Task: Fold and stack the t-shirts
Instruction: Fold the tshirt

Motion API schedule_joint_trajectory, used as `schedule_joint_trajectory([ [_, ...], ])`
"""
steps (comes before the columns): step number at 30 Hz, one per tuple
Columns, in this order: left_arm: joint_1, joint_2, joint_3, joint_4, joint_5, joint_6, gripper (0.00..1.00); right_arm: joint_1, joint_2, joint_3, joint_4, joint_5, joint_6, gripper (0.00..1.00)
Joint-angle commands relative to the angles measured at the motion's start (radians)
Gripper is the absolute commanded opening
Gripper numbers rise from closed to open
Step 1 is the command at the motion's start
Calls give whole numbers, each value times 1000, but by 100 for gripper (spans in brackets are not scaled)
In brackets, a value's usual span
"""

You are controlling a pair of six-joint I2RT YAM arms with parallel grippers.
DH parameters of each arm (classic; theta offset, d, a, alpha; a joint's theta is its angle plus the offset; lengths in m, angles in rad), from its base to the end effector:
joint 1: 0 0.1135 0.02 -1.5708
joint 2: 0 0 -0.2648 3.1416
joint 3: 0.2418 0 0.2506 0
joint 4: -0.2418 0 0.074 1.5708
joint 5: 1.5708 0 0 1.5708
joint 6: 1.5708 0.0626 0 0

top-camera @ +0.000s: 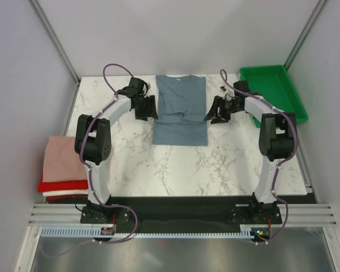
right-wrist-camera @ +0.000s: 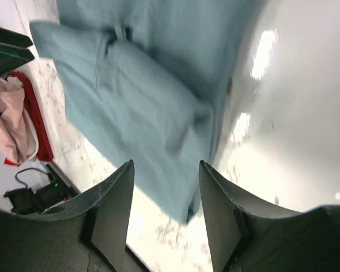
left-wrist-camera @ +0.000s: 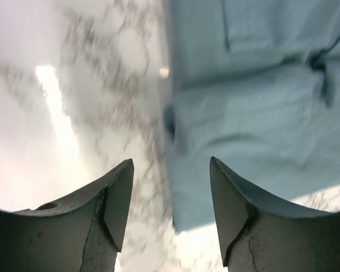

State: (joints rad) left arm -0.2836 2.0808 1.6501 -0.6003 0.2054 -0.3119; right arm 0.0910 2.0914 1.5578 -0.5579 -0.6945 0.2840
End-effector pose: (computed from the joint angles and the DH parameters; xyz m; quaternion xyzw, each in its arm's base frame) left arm 0.4428 -0.1424 0.1815 0.0138 0.9590 -0.1723 0.2246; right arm 0.4425 0.0806 0.1628 0.0076 0.9170 0.3664 0.1577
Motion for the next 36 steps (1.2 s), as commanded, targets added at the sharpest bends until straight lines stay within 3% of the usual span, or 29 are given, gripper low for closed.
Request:
schedule_joint_trajectory([
  [1,30,-198,-119,-49,-8,-12,64,-50,-158,-134,-22,-104,1,58],
  [6,35,-297,-379,-13,232,-119,64,-54,-238,-376,7,-175,53,58],
  [12,35,-260,-475,100,405,-191,55,-51,-197,-470,111,-204,150,54],
  [26,55,-107,-408,102,431,-201,49,-11,-100,-453,156,-181,193,53],
  [36,61,-74,-383,96,417,-197,42,-5,-47,-426,179,-162,222,45],
])
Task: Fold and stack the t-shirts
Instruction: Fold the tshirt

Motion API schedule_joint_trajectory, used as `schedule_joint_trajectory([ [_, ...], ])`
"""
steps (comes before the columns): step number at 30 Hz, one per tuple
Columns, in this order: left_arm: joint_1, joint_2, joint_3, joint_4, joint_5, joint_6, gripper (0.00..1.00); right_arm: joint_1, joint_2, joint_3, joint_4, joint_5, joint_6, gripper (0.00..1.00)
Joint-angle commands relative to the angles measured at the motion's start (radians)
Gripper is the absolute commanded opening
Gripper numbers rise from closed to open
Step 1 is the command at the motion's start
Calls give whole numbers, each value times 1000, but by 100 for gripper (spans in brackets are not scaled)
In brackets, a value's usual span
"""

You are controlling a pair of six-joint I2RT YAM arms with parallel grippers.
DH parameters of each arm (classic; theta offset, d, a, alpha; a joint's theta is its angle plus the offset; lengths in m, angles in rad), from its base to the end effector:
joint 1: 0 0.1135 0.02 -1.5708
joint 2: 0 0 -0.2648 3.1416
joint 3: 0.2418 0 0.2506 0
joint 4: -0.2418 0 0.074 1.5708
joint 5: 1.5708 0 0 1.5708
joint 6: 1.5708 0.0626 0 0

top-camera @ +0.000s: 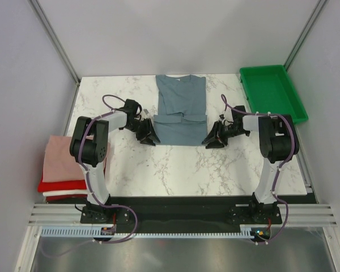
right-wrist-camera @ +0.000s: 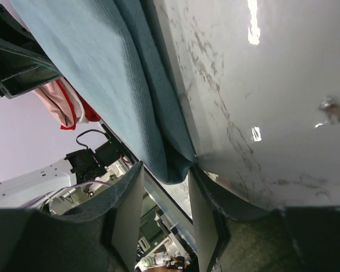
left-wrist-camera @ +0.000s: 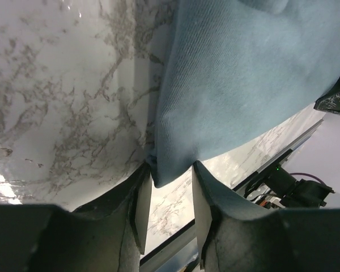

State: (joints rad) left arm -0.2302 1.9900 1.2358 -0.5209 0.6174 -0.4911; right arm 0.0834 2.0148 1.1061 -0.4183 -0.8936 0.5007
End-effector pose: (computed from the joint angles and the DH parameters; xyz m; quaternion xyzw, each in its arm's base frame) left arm 0.3643 -0.1226 0.1129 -0.0782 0.9401 -0.3307 0.0253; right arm 0.3527 0.0784 0.0877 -0.1340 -0.8866 -0.4423 0.0185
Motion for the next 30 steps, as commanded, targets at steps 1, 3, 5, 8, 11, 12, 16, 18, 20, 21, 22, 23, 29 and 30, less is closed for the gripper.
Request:
schedule_joint_trajectory([
  [1,9,18,31,15,4,-17,40,3,33,28,38,42,7,45],
  [3,8,15,28,7,2,-10,39,3,41,35,39,47,7,45],
  [5,8,15,27,5,-5,-1,36,1,47,35,50,42,13,42],
  [8,9,16,28,4,-15,6,23,1,48,28,64,39,16,30],
  [11,8,4,31,-1,-25,9,3,-1,27,9,75,16,27,20],
  [12,8,-3,33,-5,-30,9,2,-4,16,2,75,12,29,17],
  [16,8,-71,16,-11,-35,20,2,-28,-62,-51,70,-14,29,0],
  [18,5,-132,1,-13,-31,37,2,-46,-117,-81,58,-42,22,0],
  [20,0,-172,-1,-19,-24,60,2,-59,-180,-109,47,-60,13,0],
  [21,-3,-209,1,-25,-27,75,2,-57,-201,-117,44,-79,1,0],
  [22,-9,-227,2,-34,-36,95,2,-56,-226,-126,39,-85,-2,0],
  [23,-24,-241,13,-53,-62,123,2,-57,-273,-149,38,-88,-2,0],
  [29,-102,-326,43,-94,-87,181,2,-57,-442,-242,26,-125,42,0],
  [30,-115,-335,44,-102,-90,186,2,-57,-462,-249,23,-128,45,0],
])
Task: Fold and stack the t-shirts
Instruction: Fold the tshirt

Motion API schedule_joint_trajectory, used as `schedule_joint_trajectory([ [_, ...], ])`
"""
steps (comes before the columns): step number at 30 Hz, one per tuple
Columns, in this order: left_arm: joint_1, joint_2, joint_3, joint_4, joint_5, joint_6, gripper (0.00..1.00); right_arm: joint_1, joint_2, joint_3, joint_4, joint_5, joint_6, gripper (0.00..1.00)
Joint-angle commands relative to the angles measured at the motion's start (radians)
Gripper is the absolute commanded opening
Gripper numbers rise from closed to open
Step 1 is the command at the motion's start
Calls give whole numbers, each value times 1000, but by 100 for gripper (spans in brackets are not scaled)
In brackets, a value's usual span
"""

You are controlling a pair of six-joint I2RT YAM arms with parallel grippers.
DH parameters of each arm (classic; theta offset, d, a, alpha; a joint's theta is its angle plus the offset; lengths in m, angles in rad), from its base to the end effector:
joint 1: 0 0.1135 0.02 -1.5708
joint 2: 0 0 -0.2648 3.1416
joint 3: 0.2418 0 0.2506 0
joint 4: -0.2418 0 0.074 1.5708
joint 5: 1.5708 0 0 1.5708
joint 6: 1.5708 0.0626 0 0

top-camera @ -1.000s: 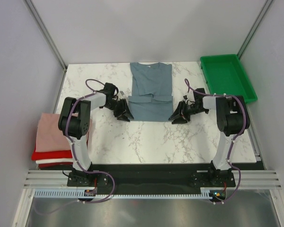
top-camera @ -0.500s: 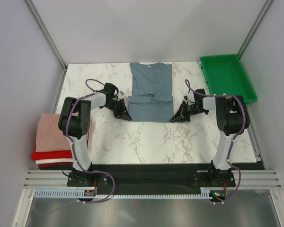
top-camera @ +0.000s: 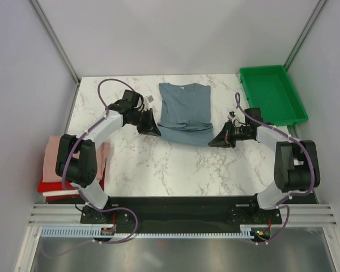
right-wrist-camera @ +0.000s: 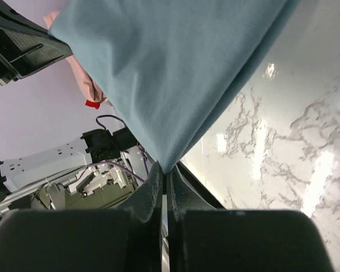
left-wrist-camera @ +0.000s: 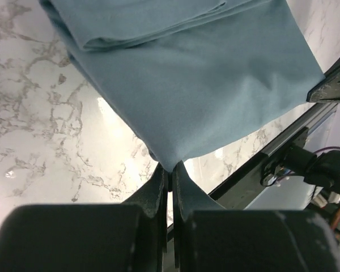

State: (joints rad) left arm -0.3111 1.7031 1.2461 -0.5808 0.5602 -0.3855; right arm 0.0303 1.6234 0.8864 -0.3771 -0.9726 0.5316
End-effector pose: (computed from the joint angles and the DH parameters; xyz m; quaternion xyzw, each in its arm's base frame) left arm 0.3366 -0.1432 0.2131 0.0383 0.9292 -0.3371 0.1469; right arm 0.3009 0.0609 0.1608 0.1111 0.8605 0.4929 0.0661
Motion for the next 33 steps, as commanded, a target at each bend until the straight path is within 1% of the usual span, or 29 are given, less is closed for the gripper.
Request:
schedule_joint_trajectory([
  [1,-57,-63,33,-45,-37,88,2,-4,-88,-33,-23,-54,18,0],
  [5,-85,-97,15,-57,-51,97,2,-6,-175,-32,-60,-60,4,0],
  [9,-88,-132,-11,-65,-92,100,2,-6,-209,-43,-74,-51,-8,0],
  [12,-68,-166,-30,-80,-125,108,2,-10,-218,-53,-78,-37,-16,0],
  [16,-36,-166,-62,-60,-97,86,2,-12,-198,-32,-75,-14,-38,0],
  [18,-33,-145,-54,-34,-77,79,2,-13,-163,5,-78,-2,-56,0],
  [21,-29,-103,2,-19,-72,89,2,-18,-100,87,-75,24,-77,0],
  [24,-11,-16,99,-11,-66,94,2,-24,-10,202,-48,40,-90,0],
  [25,4,42,163,-8,-66,100,2,-26,42,271,-43,51,-105,0],
  [27,23,108,246,-7,-71,103,2,-26,102,345,-39,63,-130,0],
  [28,44,142,335,-7,-69,111,2,-26,163,418,-39,72,-146,0],
  [29,53,217,383,-8,-66,118,2,-27,194,457,-39,77,-156,0],
  [30,62,251,430,-8,-66,125,2,-27,225,497,-40,80,-166,0],
  [31,78,286,525,-8,-69,135,2,-26,293,581,-39,83,-186,0],
  [32,82,362,573,-8,-77,145,2,-26,329,624,-42,101,-211,0],
  [33,86,397,622,-8,-86,154,2,-27,367,667,-42,107,-217,0],
])
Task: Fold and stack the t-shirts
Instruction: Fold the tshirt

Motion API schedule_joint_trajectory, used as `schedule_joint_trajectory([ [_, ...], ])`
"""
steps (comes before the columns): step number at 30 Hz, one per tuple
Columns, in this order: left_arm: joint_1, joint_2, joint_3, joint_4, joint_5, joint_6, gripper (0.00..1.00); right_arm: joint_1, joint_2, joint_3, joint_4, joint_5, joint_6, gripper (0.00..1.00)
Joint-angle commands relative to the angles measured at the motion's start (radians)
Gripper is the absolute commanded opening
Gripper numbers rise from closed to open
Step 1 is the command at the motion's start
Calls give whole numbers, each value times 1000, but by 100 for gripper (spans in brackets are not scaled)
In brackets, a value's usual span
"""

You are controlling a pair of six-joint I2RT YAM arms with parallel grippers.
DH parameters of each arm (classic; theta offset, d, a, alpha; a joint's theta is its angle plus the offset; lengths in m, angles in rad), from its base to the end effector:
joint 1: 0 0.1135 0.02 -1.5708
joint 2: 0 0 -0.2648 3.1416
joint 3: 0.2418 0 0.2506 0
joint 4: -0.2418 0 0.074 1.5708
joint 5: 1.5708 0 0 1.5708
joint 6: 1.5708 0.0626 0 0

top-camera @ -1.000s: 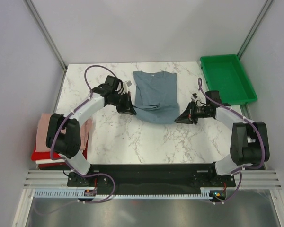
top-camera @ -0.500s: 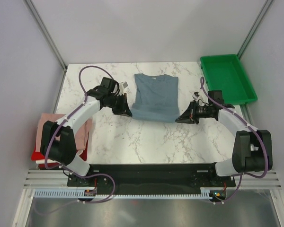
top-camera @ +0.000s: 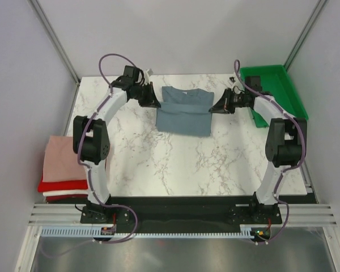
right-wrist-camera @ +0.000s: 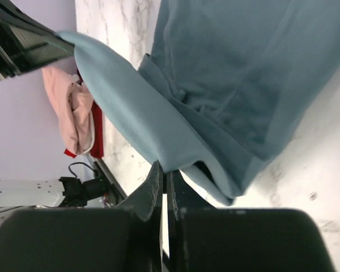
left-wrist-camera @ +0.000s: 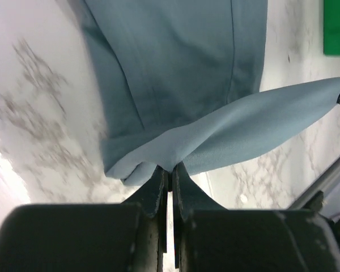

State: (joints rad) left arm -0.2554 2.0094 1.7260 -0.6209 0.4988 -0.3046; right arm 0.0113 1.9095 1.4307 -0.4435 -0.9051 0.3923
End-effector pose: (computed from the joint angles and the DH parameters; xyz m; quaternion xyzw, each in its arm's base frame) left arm 0.4400 -0.1458 0.2414 0.0582 0.9175 -0.3118 0.2402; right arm 0.4190 0.0540 0.2146 0.0246 0.8634 0.4635 0.1976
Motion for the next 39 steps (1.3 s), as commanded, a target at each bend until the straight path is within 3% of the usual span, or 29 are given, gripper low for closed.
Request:
schedule_joint_trajectory([
  [1,34,127,230,44,-35,96,2,-8,156,216,26,43,-82,0],
  [7,33,385,547,110,-52,183,3,-8,437,625,28,106,-128,0],
  [12,24,466,670,145,-49,210,2,-8,493,757,23,144,-156,0],
  [15,25,448,647,145,-40,202,2,-7,430,693,29,109,-144,0],
  [20,39,292,508,118,21,159,2,-7,317,535,28,45,-110,0],
  [30,51,-92,-44,30,257,56,2,-59,-33,59,-3,-101,-95,0],
  [39,45,-271,-316,-16,271,39,2,-59,-286,-271,-115,-113,-154,0],
])
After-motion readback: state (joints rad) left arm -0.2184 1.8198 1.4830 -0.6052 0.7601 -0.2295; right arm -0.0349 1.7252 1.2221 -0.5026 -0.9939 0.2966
